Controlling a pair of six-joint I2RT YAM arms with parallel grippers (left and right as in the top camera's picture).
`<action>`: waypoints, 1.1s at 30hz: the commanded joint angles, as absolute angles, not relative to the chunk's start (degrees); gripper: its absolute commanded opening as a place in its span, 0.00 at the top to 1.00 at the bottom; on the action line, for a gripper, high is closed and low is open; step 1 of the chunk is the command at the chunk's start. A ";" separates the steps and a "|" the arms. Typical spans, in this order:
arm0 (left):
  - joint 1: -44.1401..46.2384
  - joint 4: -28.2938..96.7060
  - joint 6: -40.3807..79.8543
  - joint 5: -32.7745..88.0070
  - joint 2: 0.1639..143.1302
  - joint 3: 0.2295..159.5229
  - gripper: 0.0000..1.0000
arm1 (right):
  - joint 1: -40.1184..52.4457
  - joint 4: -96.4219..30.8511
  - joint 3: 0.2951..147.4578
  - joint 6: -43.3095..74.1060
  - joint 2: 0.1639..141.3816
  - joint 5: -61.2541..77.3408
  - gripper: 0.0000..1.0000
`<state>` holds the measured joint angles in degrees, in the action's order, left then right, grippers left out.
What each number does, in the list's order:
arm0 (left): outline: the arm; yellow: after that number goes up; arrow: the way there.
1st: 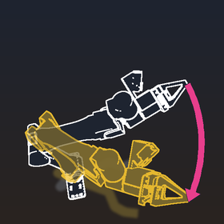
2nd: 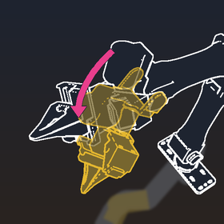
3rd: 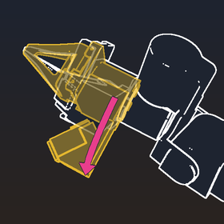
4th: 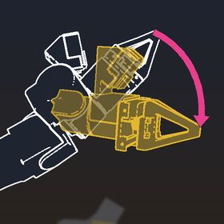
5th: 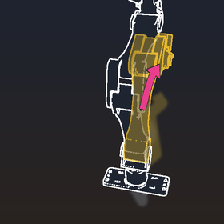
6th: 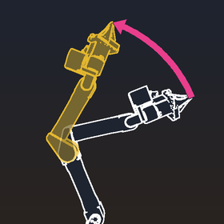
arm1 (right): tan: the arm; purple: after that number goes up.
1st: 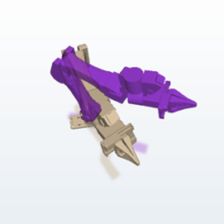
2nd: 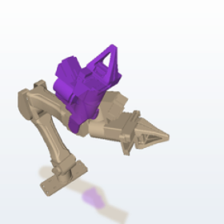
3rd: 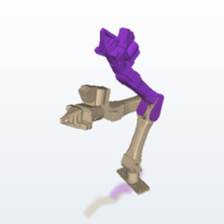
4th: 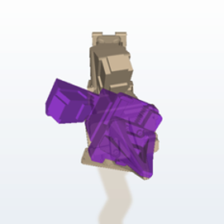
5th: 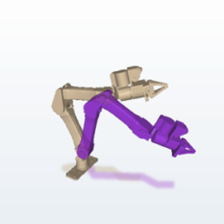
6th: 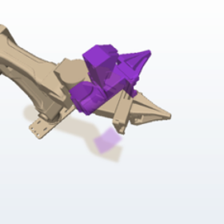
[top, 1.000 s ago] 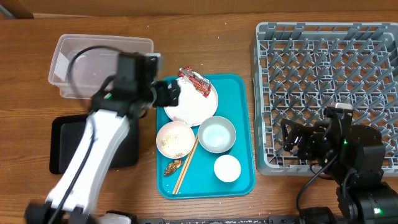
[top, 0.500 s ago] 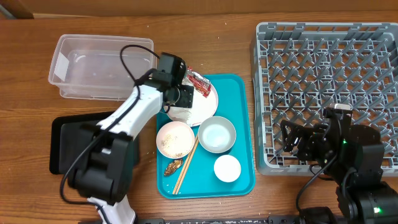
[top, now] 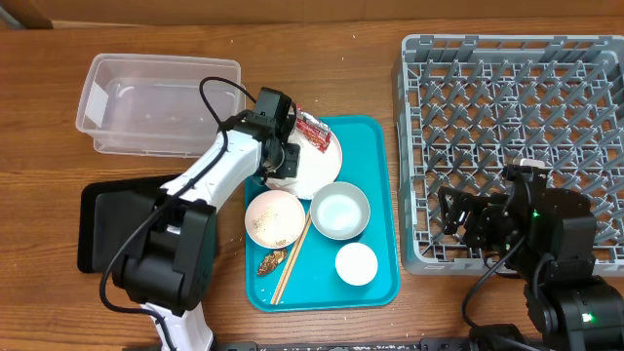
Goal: Sort waste into correct bins and load items into the dishwasher
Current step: 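Carry the tissue with the left gripper into the clear bin and release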
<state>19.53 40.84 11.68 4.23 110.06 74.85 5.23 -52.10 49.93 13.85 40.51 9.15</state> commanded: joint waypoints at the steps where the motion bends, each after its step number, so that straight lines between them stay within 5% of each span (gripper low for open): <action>1: 19.40 44.49 11.57 3.99 104.66 80.31 0.96 | 5.17 -51.79 51.66 13.50 40.32 8.34 0.00; 27: 1.34 38.04 11.90 -9.19 96.75 87.48 0.96 | 5.17 -53.01 51.66 13.47 40.32 6.46 0.00; 28: 1.17 38.04 12.08 -9.15 97.01 87.48 0.89 | 5.17 -53.06 51.66 13.47 40.32 6.44 0.00; 31: 1.32 38.35 12.29 -7.18 97.76 87.48 0.46 | 5.17 -53.06 51.66 13.47 40.32 6.44 0.00; 33: 1.91 38.52 12.29 -1.93 97.82 87.48 0.37 | 5.17 -53.06 51.66 13.47 40.32 6.13 0.00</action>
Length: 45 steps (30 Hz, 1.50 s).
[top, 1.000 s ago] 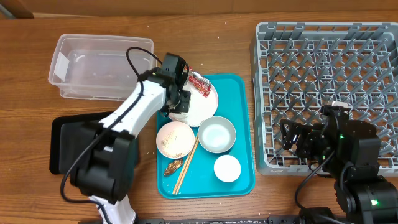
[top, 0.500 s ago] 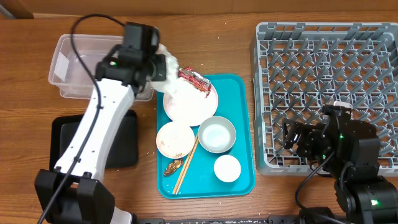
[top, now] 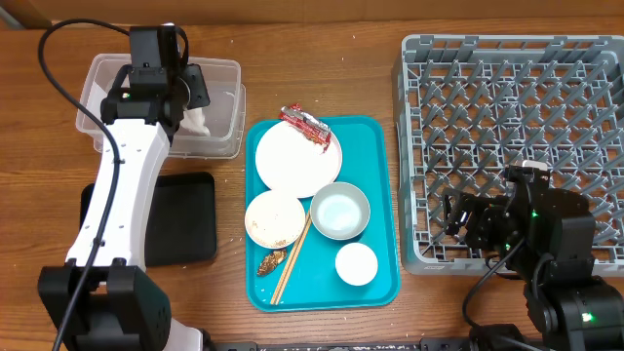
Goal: Sort waste into correct bins and load items into the dishwasher
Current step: 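Carry the tissue with the left gripper into the clear bin and release, then grasp the red snack wrapper on the plate with the left gripper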
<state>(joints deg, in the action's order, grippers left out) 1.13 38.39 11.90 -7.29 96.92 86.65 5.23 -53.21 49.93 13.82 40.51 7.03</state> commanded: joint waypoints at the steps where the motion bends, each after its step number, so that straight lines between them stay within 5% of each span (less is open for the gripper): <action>1: 2.42 38.52 12.51 1.06 97.82 87.48 0.37 | 5.17 -53.06 51.68 13.47 40.32 5.87 0.00; 10: 12.86 39.13 25.87 5.96 100.20 87.44 0.44 | 5.17 -53.08 51.66 13.50 40.32 4.99 0.00; 18: 23.05 34.41 38.13 -0.43 108.90 87.44 0.32 | 5.17 -53.84 51.68 13.50 40.32 4.99 0.00; 31: 25.87 28.14 42.41 -0.71 119.57 87.44 0.38 | 5.17 -54.81 51.66 13.47 40.32 4.97 0.00; 36: 25.87 28.77 42.41 -1.02 120.68 87.44 0.55 | 5.17 -54.83 51.66 13.47 40.32 4.99 0.00; 40: 25.87 29.45 42.41 -1.04 120.64 87.46 0.92 | 5.17 -54.83 51.66 13.47 40.32 4.97 0.00; 45: 25.74 32.73 42.17 -1.04 119.61 87.68 0.96 | 5.17 -54.94 51.66 13.47 40.32 4.97 0.00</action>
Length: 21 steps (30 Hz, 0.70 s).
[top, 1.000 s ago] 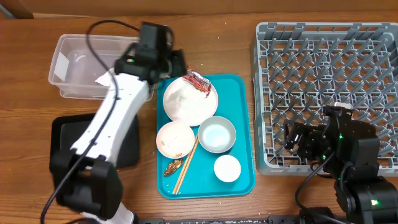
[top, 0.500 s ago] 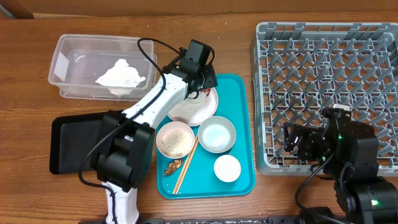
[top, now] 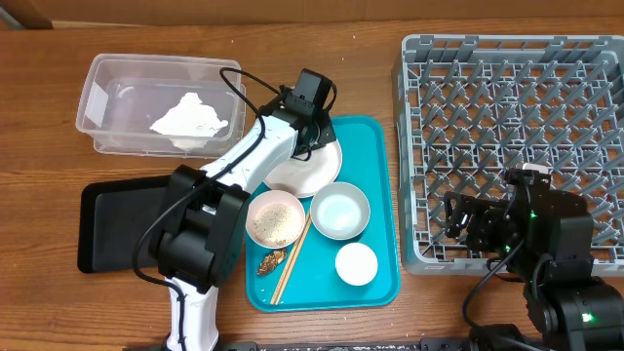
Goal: Sort waste into correct bins and load items into the dishwasher
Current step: 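Grasp the red snack wrapper on the plate with the left gripper, then drop the red wrapper into the clear bin with the left gripper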
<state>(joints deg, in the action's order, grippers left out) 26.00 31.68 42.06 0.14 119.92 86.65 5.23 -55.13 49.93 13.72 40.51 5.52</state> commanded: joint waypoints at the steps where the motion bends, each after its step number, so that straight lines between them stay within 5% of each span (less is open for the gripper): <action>1: 25.65 33.52 41.85 -1.06 119.07 87.81 0.96 | 5.17 -55.00 51.66 13.47 40.32 4.97 0.00; 21: 17.21 39.33 25.47 -8.99 97.86 89.21 0.96 | 5.17 -55.48 51.66 13.50 40.32 4.97 0.00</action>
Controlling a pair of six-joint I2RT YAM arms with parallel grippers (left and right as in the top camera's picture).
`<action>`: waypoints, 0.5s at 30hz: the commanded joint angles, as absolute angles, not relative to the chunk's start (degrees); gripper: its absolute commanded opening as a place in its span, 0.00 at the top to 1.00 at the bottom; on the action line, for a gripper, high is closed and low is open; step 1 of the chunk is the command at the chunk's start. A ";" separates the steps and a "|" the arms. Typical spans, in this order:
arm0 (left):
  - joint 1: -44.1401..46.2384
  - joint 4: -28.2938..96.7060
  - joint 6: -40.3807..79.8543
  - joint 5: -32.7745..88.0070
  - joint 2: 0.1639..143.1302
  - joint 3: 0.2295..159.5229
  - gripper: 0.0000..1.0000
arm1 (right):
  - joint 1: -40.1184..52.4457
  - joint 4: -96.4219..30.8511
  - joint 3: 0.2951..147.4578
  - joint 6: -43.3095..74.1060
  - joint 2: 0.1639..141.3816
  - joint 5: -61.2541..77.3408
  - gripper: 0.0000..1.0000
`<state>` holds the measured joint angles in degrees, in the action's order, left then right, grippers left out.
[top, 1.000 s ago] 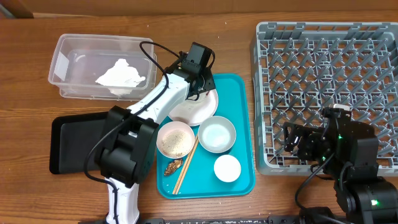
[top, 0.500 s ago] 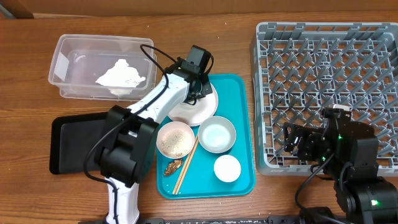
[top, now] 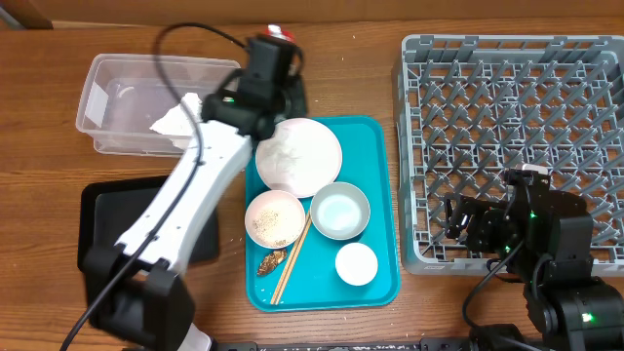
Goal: Sort waste into correct bins and load items into the dishwasher
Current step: 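Drop the red wrapper into the clear bin with the left gripper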
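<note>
My left gripper point(top: 281, 41) hangs over the table behind the teal tray point(top: 380, 195), shut on a red wrapper point(top: 278, 32) that shows at its tip. The white plate point(top: 299, 156) on the tray is bare. In front of it sit a crumb-dusted bowl point(top: 274, 217), a pale bowl point(top: 340, 211), a small white cup point(top: 356, 263), chopsticks point(top: 291, 261) and a brown food scrap point(top: 270, 261). A crumpled white napkin point(top: 175, 122) lies in the clear bin point(top: 117, 73). My right gripper point(top: 456, 219) rests at the grey dish rack's point(top: 517, 117) front left corner; its jaws are too dark to read.
A black bin point(top: 97, 229) lies at the front left, partly under the left arm. The left arm crosses the clear bin's right end. The rack fills the right side of the table.
The left gripper was on the red wrapper at the plate's far edge. It now holds the wrapper up behind the tray, and the plate is bare. The right arm stayed still.
First the left gripper was down at the plate's left side, with the wrapper lying on the far rim. Then it was over the clear bin with a white napkin. Then the napkin lay in the bin and the gripper was at the wrapper, which it now holds off the plate.
</note>
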<state>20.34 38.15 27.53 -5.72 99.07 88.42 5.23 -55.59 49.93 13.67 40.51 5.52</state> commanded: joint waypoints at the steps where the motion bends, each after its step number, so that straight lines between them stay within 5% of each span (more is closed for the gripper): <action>1: 15.81 39.97 25.47 -9.08 97.73 89.21 0.96 | 5.17 -55.46 51.66 13.47 40.32 4.97 0.00; 7: 8.43 42.37 25.50 -8.97 98.78 89.10 0.96 | 5.17 -55.46 51.66 13.50 40.32 4.97 0.00; 12: 6.33 43.00 25.47 -8.95 100.03 89.10 0.54 | 5.17 -55.51 51.66 13.50 40.32 4.97 0.00; 15: 6.61 43.46 25.43 -6.98 100.01 89.10 0.47 | 5.17 -55.68 51.66 13.50 40.32 4.97 0.00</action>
